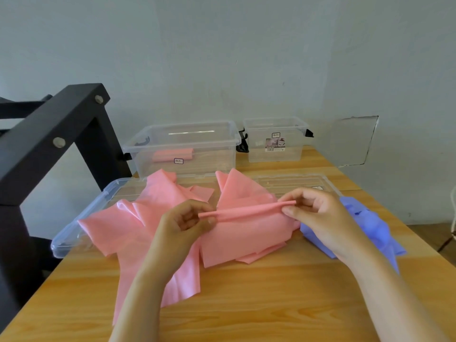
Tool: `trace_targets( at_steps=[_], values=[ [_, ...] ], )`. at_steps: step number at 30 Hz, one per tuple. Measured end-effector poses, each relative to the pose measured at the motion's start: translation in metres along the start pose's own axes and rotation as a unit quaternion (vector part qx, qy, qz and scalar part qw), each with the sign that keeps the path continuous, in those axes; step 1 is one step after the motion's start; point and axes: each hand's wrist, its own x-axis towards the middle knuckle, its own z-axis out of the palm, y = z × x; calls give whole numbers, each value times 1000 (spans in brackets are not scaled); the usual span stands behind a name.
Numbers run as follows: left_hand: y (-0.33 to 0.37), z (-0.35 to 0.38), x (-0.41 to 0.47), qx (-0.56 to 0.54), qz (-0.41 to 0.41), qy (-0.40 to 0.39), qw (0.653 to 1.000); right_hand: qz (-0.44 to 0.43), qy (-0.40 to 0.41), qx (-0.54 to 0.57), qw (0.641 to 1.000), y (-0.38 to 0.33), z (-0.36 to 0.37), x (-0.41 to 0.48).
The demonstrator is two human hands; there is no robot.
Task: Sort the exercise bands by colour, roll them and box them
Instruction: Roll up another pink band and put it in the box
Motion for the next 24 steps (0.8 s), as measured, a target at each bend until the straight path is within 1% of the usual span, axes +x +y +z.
trace_targets(
  at_steps=[2,5,9,12,14,17,20,24],
  values=[
    [0,1,-1,-9,-7,-11,1000,1,-12,14,1000,0,0,0],
    [1,1,-2,-36,-23,-16,999,17,-34,64,997,2,-1,0],
    [1,-6,-2,-71,-26,-37,996,40,-59,117,991,3,-5,0],
    [1,-6,-2,-74,-21,-33,996,36,-54,90,994,0,-5,-1],
    [1,-2,-2,-45,-8,-9,999,32,-38,57,997,1,-3,0],
    [-1,-1,-1,-14,-5,-2,1000,29,-32,28,999,3,-1,0],
    [-1,-1,1,1,-6,-3,1000,15,-22,23,999,3,-2,0],
    [0,2,-2,-33,-32,-18,999,6,-39,44,998,3,-2,0]
  ],
)
